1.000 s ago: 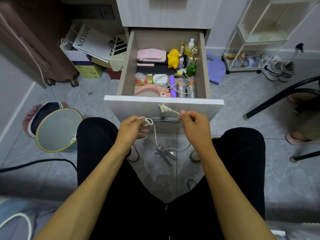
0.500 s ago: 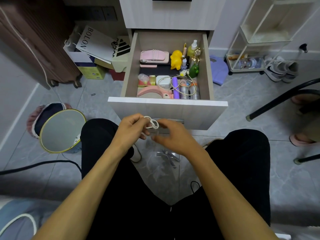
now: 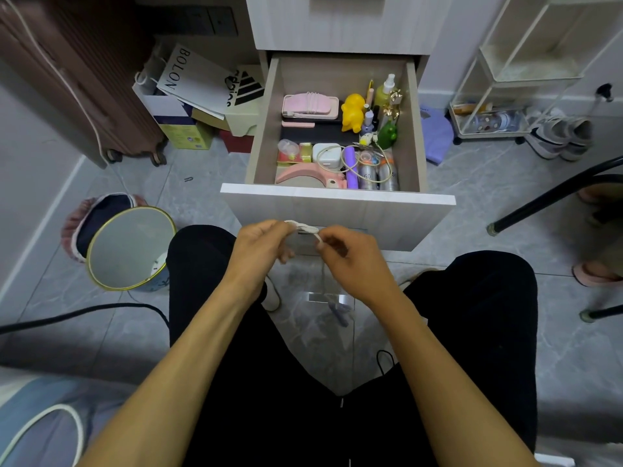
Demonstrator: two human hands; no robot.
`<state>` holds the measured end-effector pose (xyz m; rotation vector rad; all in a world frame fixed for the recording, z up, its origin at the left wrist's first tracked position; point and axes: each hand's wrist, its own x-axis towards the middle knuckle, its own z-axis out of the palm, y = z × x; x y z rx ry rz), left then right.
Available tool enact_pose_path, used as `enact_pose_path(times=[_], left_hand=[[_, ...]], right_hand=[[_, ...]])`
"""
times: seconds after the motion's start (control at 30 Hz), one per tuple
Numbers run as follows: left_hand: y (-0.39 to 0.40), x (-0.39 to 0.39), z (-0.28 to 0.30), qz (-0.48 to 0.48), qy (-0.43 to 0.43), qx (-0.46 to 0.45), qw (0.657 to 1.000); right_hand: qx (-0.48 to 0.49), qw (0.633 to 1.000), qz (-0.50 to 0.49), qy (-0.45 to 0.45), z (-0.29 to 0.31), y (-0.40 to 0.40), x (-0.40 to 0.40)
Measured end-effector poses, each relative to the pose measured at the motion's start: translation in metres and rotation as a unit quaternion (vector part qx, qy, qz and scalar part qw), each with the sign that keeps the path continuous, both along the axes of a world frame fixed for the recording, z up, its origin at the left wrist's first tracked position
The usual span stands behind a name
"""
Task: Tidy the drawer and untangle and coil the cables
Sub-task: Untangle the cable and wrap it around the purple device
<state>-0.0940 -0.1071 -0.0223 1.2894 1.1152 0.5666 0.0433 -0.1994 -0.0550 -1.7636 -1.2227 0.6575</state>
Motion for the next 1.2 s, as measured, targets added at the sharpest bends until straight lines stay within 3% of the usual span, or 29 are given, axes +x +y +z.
enact_pose_path(times=[0.1, 0.33, 0.53, 0.7, 0.77, 0.87, 0.93, 1.0, 1.07, 1.2], left_hand=[[0.002, -0.003, -0.003, -0.012, 0.023, 0.004, 1.0], [0.004, -0.008, -0.006, -0.131, 0.06, 0.126, 0.981], [0.002, -0.002, -0.01, -0.132, 0.086, 0.18, 0.971], [-0.002, -0.002, -0.004, -0.154, 0.07, 0.182, 0.969], [-0.005, -0.001, -0.002, -0.128, 0.046, 0.151, 0.979], [-0.008, 0.004, -0.004, -0.017, -0.018, -0.004, 1.0], [-0.011, 0.008, -0.006, 0.034, -0.053, -0.125, 0.99], [-0.015, 0.011, -0.009, 0.026, -0.077, -0.182, 0.98], [-0.017, 0.011, -0.01, -0.023, -0.064, -0.15, 0.986], [-0.005, 0.008, -0.006, -0.164, 0.036, 0.025, 0.986]], right_hand=[[0.006, 0.996, -0.021, 0.081, 0.002, -0.005, 0.003], [-0.017, 0.995, 0.017, 0.098, 0.004, -0.013, 0.011], [-0.026, 0.99, 0.007, 0.141, 0.012, -0.013, 0.016], [-0.05, 0.994, 0.062, 0.072, 0.018, -0.011, 0.019], [-0.049, 0.995, 0.058, 0.066, 0.019, -0.008, 0.019], [-0.037, 0.993, 0.059, 0.093, 0.02, -0.005, 0.017], [-0.04, 0.992, 0.053, 0.106, 0.018, -0.005, 0.015], [-0.045, 0.99, 0.04, 0.127, 0.015, -0.007, 0.014], [-0.05, 0.985, 0.031, 0.164, 0.014, -0.01, 0.015], [-0.052, 0.976, 0.059, 0.202, 0.016, -0.013, 0.018]])
